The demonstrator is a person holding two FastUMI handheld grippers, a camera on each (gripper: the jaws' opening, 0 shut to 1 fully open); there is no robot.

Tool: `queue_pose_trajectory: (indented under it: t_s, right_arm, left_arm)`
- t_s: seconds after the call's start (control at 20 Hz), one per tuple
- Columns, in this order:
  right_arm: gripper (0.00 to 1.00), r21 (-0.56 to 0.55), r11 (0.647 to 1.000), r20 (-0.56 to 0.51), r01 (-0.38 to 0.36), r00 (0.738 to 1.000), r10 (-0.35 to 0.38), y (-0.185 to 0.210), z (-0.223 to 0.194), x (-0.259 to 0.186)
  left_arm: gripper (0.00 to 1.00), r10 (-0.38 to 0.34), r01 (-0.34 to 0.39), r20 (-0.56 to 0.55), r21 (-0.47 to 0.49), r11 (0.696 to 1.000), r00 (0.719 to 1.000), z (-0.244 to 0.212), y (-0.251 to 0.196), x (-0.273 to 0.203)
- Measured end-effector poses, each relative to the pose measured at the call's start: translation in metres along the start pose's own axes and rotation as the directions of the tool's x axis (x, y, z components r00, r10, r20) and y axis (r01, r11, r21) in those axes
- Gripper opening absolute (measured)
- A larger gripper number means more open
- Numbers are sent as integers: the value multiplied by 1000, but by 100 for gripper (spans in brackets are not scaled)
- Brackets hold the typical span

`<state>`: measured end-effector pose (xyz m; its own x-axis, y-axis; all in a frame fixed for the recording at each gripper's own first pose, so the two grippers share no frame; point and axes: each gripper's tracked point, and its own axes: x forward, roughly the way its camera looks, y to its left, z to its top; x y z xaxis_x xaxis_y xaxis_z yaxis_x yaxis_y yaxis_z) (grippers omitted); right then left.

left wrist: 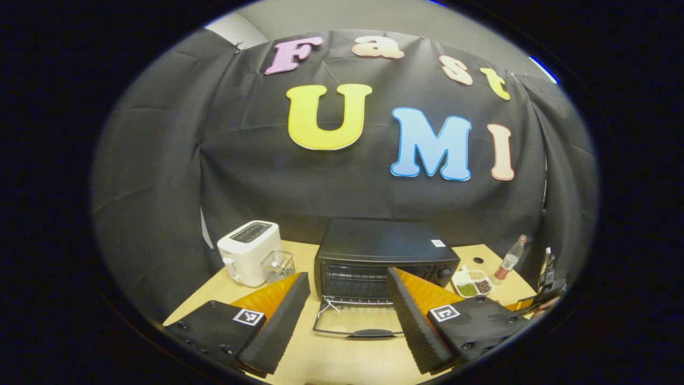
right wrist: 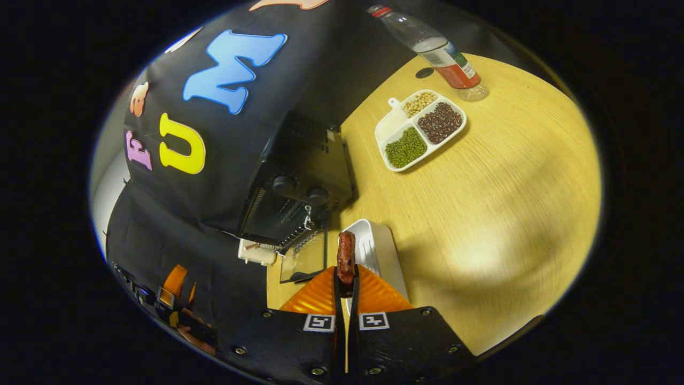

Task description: Open the electric oven with the left hand, put the food in, and close the electric oven.

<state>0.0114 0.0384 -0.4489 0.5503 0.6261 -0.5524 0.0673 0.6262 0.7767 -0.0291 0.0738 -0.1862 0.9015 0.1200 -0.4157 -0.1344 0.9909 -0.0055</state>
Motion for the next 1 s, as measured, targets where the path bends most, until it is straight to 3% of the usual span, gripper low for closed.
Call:
queue_pose_trajectory:
  t_s: [0.25, 0.3, 0.45, 0.5, 0.65, 1.0]
  right_arm:
    - [2, -53, 993, 25, -104, 994, 105, 67, -9, -2]
    - [3, -52, 991, 29, -127, 991, 129, 80, -11, -1]
    - [2, -18, 980, 55, -198, 978, 199, 110, -12, 15]
    - [2, -1, 977, 67, -214, 975, 214, 118, -10, 22]
    - [2, 70, 962, 106, -263, 961, 255, 137, -5, 48]
    - [2, 192, 959, 126, -207, 975, 185, 139, -10, 132]
  left_arm:
    - [100, -55, 55, 22, -7, 998, 998, 7, 17, -1]
    - [91, -66, 66, 36, -2, 998, 997, 12, 20, -2]
    - [91, -88, 87, 85, 18, 996, 992, 31, 30, -11]
    - [100, -91, 89, 102, 19, 996, 991, 38, 33, -15]
    - [100, -103, 100, 154, 25, 995, 983, 58, 42, -31]
    - [99, -118, 106, 163, 77, 991, 979, 63, 64, -50]
